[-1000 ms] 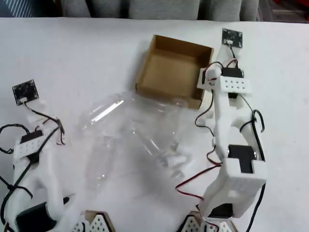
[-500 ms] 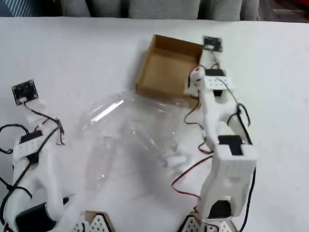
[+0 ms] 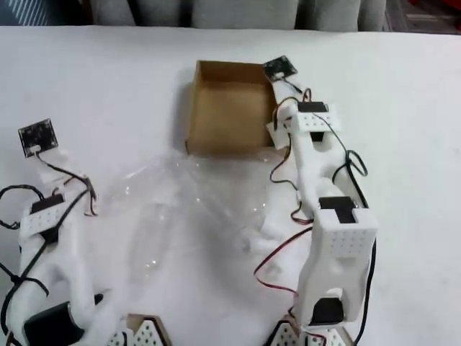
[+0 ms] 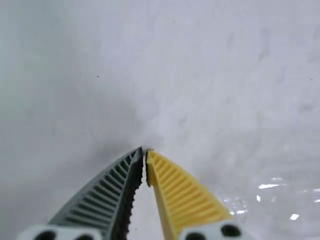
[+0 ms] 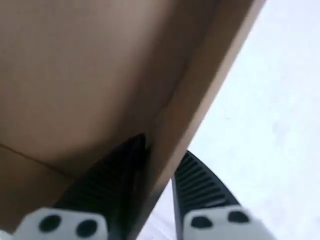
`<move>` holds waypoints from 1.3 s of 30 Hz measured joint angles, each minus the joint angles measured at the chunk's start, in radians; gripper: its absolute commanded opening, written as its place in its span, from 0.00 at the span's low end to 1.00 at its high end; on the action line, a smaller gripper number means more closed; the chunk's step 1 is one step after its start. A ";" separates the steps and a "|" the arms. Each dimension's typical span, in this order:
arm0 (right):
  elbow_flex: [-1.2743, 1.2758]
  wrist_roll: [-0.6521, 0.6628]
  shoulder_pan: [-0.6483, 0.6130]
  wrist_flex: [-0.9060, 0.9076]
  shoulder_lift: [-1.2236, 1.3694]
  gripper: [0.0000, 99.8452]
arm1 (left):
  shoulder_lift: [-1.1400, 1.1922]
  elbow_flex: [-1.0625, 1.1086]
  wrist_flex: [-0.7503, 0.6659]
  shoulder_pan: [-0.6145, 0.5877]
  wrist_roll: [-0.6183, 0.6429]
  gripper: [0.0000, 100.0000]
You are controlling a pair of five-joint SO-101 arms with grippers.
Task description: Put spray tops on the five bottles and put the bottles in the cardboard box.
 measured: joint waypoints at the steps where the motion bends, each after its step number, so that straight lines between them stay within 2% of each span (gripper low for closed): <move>1: 0.000 0.006 -0.003 0.000 0.000 0.02 | 0.000 0.000 0.000 0.000 0.000 0.02; 5: 0.000 0.017 -0.014 0.000 0.000 0.04 | 0.000 0.000 0.000 0.000 0.000 0.02; 11: -0.011 0.017 -0.017 0.043 0.000 0.14 | 0.000 0.000 0.000 0.000 0.000 0.02; 15: -0.051 0.003 -0.017 0.161 -0.058 0.11 | 0.000 0.000 0.000 0.000 0.000 0.02; 21: -0.060 -0.133 -0.015 0.347 -0.239 0.01 | 0.000 0.000 -0.015 0.000 0.000 0.02; 27: -0.023 -0.244 -0.017 0.548 -0.331 0.02 | 0.000 0.000 -0.018 0.000 0.000 0.02; 31: 0.097 -0.328 -0.020 0.548 -0.356 0.03 | 0.000 0.000 -0.018 0.000 0.000 0.02; 39: 0.322 -0.407 -0.126 0.459 -0.528 0.06 | 0.000 0.000 -0.018 0.000 0.000 0.02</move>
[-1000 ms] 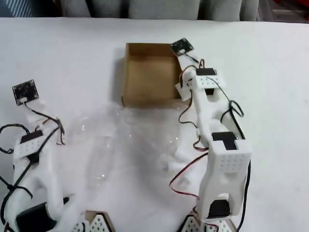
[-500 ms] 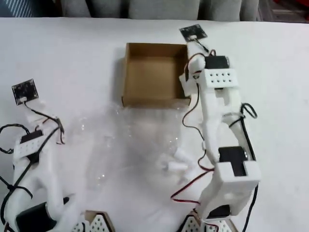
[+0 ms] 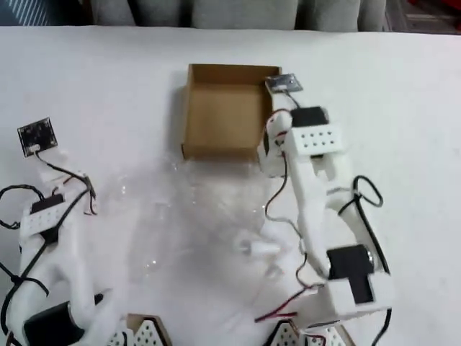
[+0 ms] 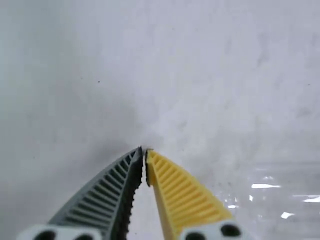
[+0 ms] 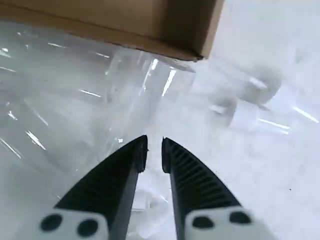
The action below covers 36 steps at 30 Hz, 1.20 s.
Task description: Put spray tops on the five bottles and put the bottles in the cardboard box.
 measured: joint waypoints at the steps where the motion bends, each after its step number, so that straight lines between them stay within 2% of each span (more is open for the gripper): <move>1: 0.026 -0.025 -0.012 -0.021 -0.012 0.08 | 0.000 0.000 0.000 0.000 0.000 0.02; 5: 0.084 -0.107 -0.066 -0.063 -0.025 0.22 | 0.000 0.000 0.000 0.000 0.000 0.02; 7: 0.094 -0.140 -0.089 -0.069 -0.026 0.26 | 0.000 0.000 0.000 0.000 0.000 0.02; 14: 0.107 -0.184 -0.092 -0.094 -0.025 0.26 | 0.000 0.000 0.000 0.000 0.000 0.02; 23: 0.121 -0.187 -0.100 -0.212 0.127 0.26 | 0.000 0.000 0.000 0.000 0.000 0.02; 25: 0.121 -0.187 -0.100 -0.226 0.155 0.23 | 0.000 0.000 0.000 0.000 0.000 0.02; 30: 0.118 -0.187 -0.094 -0.235 0.193 0.01 | 0.000 0.000 0.000 0.000 0.000 0.02; 33: 0.118 -0.187 -0.086 -0.232 0.192 0.04 | 0.000 0.000 0.000 0.000 0.000 0.02; 36: 0.117 -0.187 -0.052 -0.181 0.167 0.02 | 0.000 0.000 0.000 0.000 0.000 0.02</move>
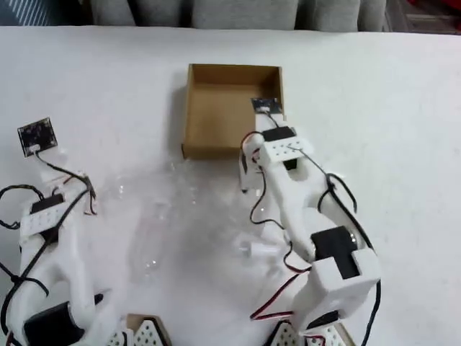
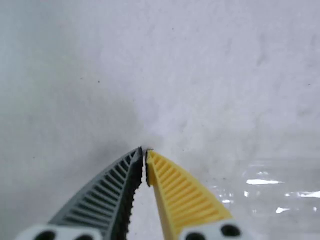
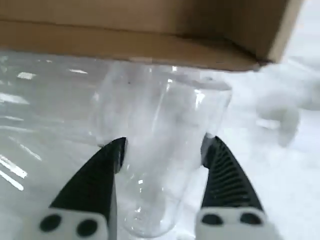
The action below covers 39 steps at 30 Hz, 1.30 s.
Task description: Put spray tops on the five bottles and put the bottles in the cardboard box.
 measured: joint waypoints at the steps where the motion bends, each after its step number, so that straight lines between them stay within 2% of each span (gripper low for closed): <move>1: -0.003 0.012 0.015 0.029 -0.011 0.02 | 0.000 0.000 0.000 0.000 0.000 0.02; 5: -0.066 0.175 0.074 0.146 -0.080 0.02 | 0.000 0.000 0.000 0.000 0.000 0.02; 10: -0.109 0.482 0.068 0.267 -0.138 0.02 | 0.000 0.000 0.000 0.000 0.000 0.02; 13: -0.110 0.700 0.060 0.338 -0.137 0.02 | 0.000 0.000 0.000 0.000 0.000 0.02; 20: -0.101 1.303 0.057 0.499 -0.137 0.02 | 0.000 0.000 0.000 0.000 0.000 0.02; 24: -0.071 1.539 0.057 0.499 -0.117 0.07 | 0.000 0.000 0.000 0.000 0.000 0.02; 27: -0.069 1.602 0.055 0.496 -0.094 0.18 | 0.000 0.000 0.000 0.000 0.000 0.02; 31: -0.069 1.593 0.055 0.436 -0.046 0.31 | 0.000 0.000 0.000 0.000 0.000 0.02; 36: -0.071 1.530 0.055 0.394 -0.031 0.32 | 0.000 0.000 0.000 0.000 0.000 0.02; 39: -0.115 1.441 0.057 0.404 -0.031 0.32 | 0.000 0.000 0.000 0.000 -0.002 0.02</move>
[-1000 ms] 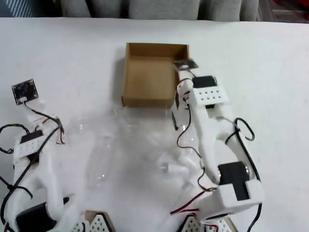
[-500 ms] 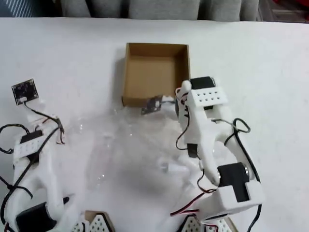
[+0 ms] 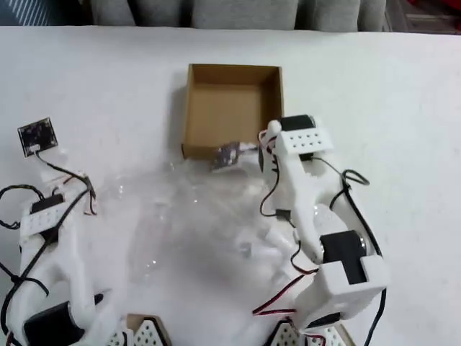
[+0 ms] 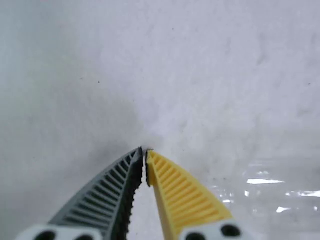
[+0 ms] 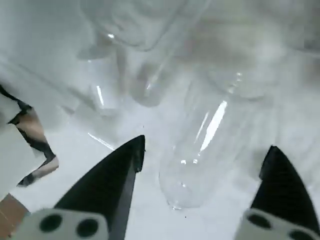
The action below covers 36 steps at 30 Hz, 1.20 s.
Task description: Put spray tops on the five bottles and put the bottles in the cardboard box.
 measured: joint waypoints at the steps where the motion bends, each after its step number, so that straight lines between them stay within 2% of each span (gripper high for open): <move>1: -0.025 -0.035 0.002 0.015 0.000 0.32 | 0.000 0.000 0.000 0.000 -0.008 0.02; 5: -0.124 -0.212 0.044 0.097 -0.048 0.28 | 0.000 0.000 0.000 0.000 -0.064 0.02; 9: -0.129 -0.423 0.198 0.100 -0.130 0.11 | 0.000 0.000 0.000 0.000 -0.095 0.02; 12: -0.091 -0.462 0.353 0.103 -0.161 0.01 | 0.000 0.000 0.002 0.015 -0.095 0.02; 16: -0.018 -0.470 0.591 0.074 -0.163 0.03 | 0.000 -0.005 0.026 0.083 -0.115 0.02; 19: 0.040 -0.470 0.781 -0.034 -0.163 0.02 | 0.002 -0.055 0.034 0.149 -0.195 0.02; 24: 0.107 -0.471 1.040 -0.216 -0.163 0.02 | 0.002 -0.169 0.091 0.321 -0.325 0.07; 27: 0.138 -0.471 1.135 -0.304 -0.163 0.02 | 0.002 -0.258 0.164 0.453 -0.423 0.13; 32: 0.199 -0.473 1.208 -0.408 -0.163 0.02 | 0.002 -0.411 0.296 0.675 -0.549 0.20; 36: 0.221 -0.471 1.240 -0.485 -0.163 0.02 | 0.002 -0.466 0.333 0.833 -0.666 0.21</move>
